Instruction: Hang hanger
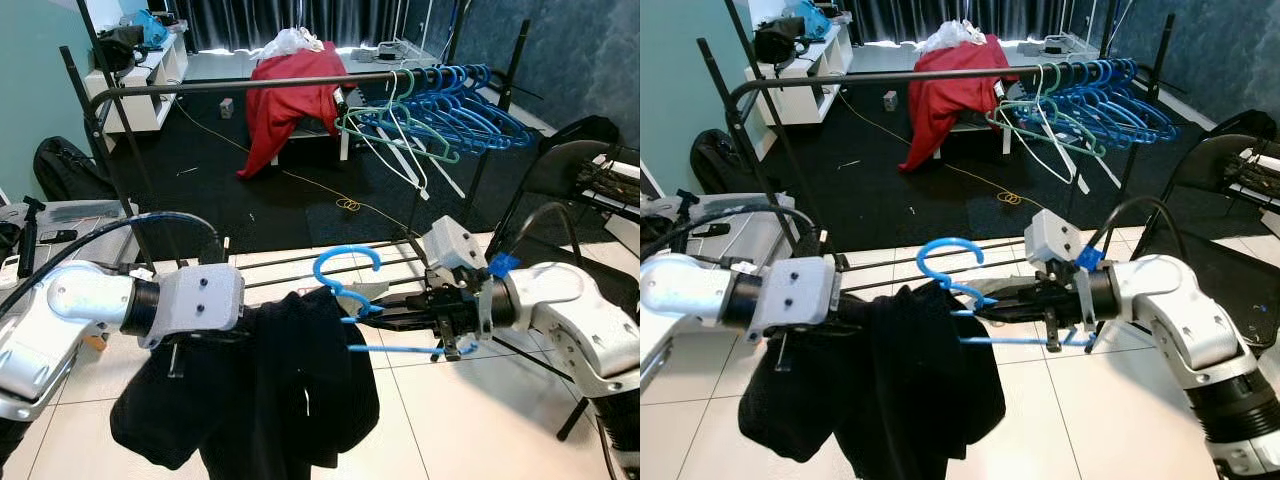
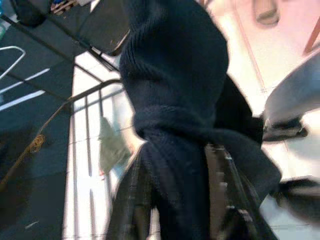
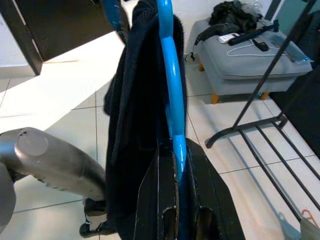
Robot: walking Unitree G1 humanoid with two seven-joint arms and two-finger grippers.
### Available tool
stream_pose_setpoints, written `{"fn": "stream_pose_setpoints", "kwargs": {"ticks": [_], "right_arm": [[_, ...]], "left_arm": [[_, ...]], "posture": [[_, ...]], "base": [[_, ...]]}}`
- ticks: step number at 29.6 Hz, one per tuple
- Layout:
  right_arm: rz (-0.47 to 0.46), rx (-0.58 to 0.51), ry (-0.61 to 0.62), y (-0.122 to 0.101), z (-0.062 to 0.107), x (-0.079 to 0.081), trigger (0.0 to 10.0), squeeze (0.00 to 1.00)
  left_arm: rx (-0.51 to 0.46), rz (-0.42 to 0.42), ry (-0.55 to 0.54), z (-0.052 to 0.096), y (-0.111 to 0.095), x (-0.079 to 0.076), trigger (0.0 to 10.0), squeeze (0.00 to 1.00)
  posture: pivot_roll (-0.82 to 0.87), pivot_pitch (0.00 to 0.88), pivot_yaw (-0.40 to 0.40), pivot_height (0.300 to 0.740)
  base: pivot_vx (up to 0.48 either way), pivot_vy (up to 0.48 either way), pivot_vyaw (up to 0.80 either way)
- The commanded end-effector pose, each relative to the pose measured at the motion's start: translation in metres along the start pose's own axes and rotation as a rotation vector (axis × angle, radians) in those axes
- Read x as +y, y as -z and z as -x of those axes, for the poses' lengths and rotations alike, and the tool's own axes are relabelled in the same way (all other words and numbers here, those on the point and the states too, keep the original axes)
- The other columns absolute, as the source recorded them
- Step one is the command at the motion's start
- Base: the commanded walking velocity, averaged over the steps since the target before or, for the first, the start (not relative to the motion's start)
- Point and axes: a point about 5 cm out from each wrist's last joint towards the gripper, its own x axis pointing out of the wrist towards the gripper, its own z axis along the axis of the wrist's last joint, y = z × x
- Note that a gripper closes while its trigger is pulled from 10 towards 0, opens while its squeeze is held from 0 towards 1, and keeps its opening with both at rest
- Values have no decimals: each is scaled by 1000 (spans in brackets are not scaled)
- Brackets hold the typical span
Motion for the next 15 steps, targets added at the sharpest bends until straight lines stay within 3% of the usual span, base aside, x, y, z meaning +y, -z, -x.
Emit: {"fn": "stream_pose_setpoints", "kwargs": {"ticks": [1, 8, 9, 10, 11, 12, 13, 14, 15], "right_arm": [[29, -4, 75, -6, 4, -8, 0, 0], [72, -51, 131, -19, 11, -12, 0, 0], [96, -77, 162, -27, 17, -14, 0, 0], [96, -77, 162, -27, 17, -14, 0, 0], [123, -113, 191, -36, 25, -14, 0, 0], [123, -113, 191, -36, 25, -14, 0, 0], [146, -152, 210, -45, 31, -13, 0, 0], [146, -152, 210, -45, 31, -13, 0, 0], [168, -195, 222, -54, 35, -11, 0, 0]], "left_arm": [[-105, 27, 2, 1, -12, 4, 10000, 1000], [-166, 47, -85, 13, -13, 12, 10000, 1000], [-196, 57, -172, 24, -12, 21, 10000, 1000], [-196, 57, -172, 24, -12, 21, 10000, 1000], [-234, 90, -293, 39, -7, 30, 10000, 0], [-234, 90, -293, 39, -7, 30, 10000, 0], [-257, 130, -403, 53, 2, 36, 10000, 0], [-257, 130, -403, 53, 2, 36, 10000, 0], [-260, 180, -486, 63, 16, 38, 10000, 0]], "posture": [[-88, 0, 9, 740], [-82, 0, 17, 740], [-82, 0, 20, 740], [-82, 0, 20, 740], [-80, 0, 31, 740], [-80, 0, 31, 740], [-80, 0, 34, 740], [-80, 0, 34, 740], [-85, 0, 39, 740]], "base": [[0, 0, 0], [0, 0, 0], [0, 0, 0], [0, 0, 0], [0, 0, 0], [0, 0, 0], [0, 0, 0], [0, 0, 0], [0, 0, 0]]}}
